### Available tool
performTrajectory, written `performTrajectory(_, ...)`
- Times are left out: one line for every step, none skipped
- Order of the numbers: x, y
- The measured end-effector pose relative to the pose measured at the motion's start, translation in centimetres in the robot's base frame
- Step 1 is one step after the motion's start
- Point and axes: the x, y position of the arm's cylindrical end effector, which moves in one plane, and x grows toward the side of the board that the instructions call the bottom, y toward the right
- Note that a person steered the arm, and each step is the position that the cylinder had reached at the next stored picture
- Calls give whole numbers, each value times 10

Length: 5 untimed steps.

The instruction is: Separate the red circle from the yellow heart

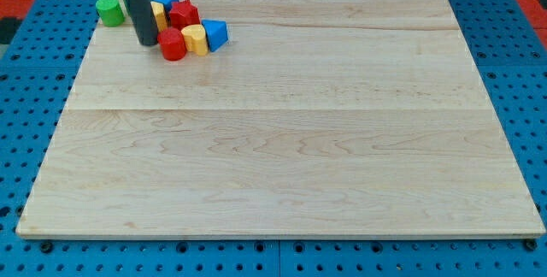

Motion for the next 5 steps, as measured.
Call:
performTrajectory(38,19)
performTrajectory(38,-56)
performTrajectory(3,-48)
performTrajectory(-29,-21)
performTrajectory(-41,24)
